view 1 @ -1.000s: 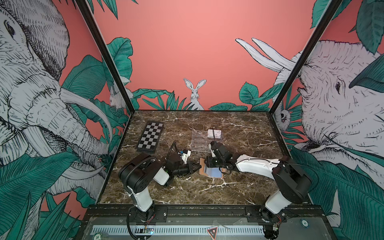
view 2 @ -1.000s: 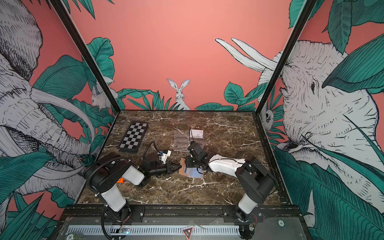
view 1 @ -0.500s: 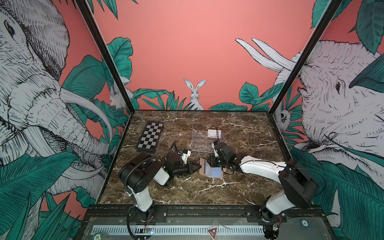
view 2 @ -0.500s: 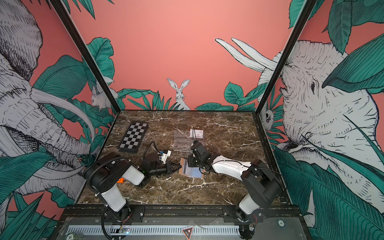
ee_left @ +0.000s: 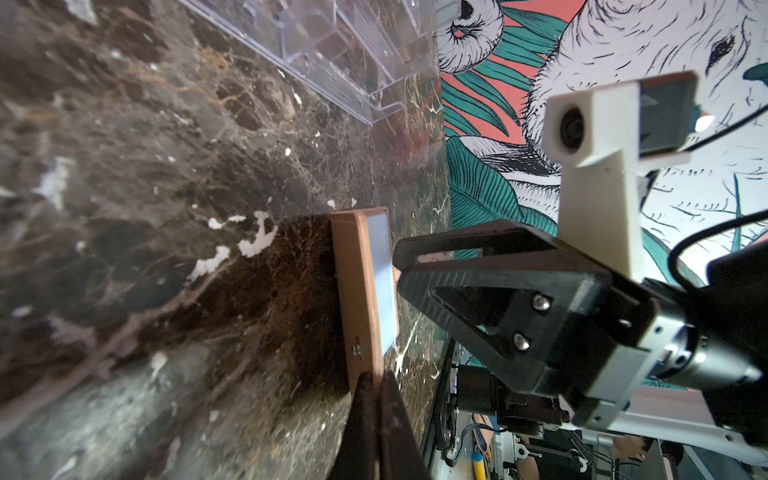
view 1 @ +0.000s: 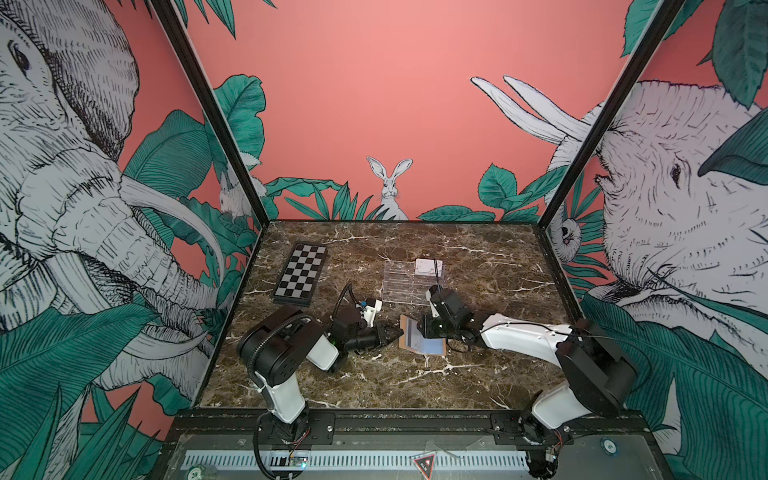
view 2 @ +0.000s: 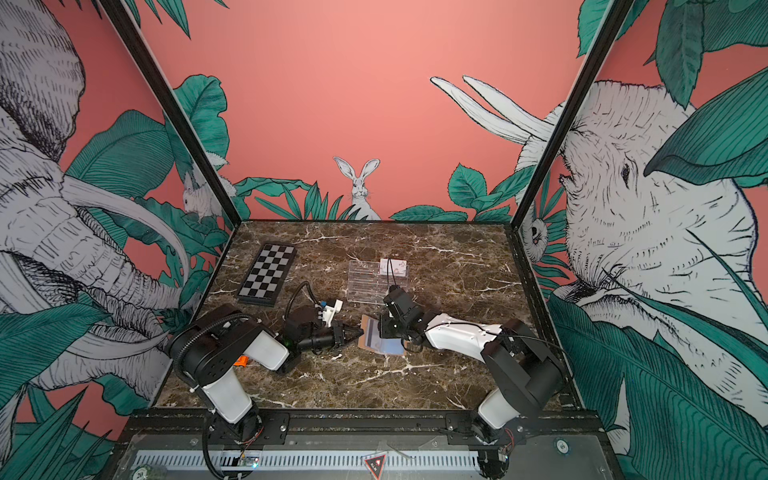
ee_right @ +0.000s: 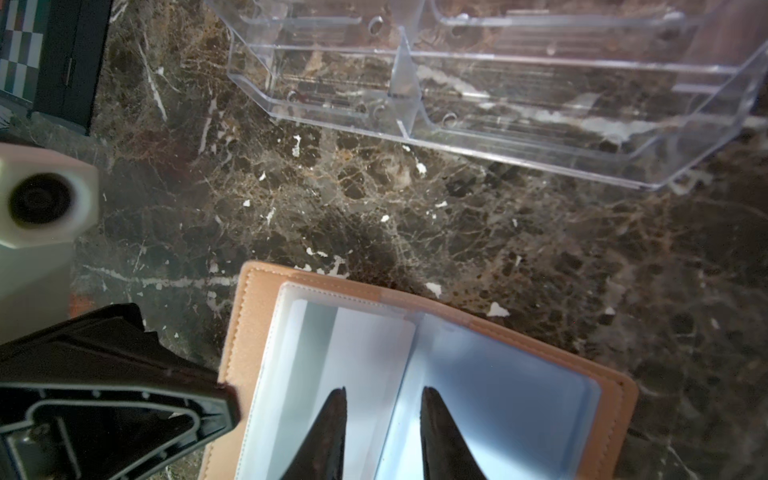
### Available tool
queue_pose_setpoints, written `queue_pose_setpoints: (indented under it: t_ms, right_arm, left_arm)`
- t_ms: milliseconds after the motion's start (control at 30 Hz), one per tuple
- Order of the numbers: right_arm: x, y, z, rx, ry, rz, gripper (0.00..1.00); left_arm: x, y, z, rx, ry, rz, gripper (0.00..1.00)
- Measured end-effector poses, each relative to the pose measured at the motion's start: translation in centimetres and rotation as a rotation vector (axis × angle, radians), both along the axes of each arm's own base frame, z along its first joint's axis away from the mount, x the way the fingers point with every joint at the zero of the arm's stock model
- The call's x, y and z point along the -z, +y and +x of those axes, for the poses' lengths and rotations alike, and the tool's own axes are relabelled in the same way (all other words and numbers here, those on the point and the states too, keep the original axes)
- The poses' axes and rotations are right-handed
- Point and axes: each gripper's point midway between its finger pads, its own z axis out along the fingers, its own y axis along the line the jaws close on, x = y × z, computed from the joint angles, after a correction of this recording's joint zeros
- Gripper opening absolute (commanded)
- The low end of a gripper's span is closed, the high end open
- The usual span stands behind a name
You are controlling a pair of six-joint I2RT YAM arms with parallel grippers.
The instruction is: Take the credit cards out of the card holder
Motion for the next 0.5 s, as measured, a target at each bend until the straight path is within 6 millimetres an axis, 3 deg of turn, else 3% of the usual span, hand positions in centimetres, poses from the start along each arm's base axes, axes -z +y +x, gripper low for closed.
queue_pose_setpoints:
  t_ms: [233,500]
  right_arm:
    - [2.0,-0.5,-0.7,0.005,0.050,-0.014,0.29]
    - [2.2,-0.8,-0.4,0.024,0.049,-0.001,0.27]
  left_arm:
    - [-1.1,-1.0,-0.2,0.028,-0.017,-0.031,0.00]
    - [-1.8,-1.9,-0.5,0.054,-0.041,-0.050,0.00]
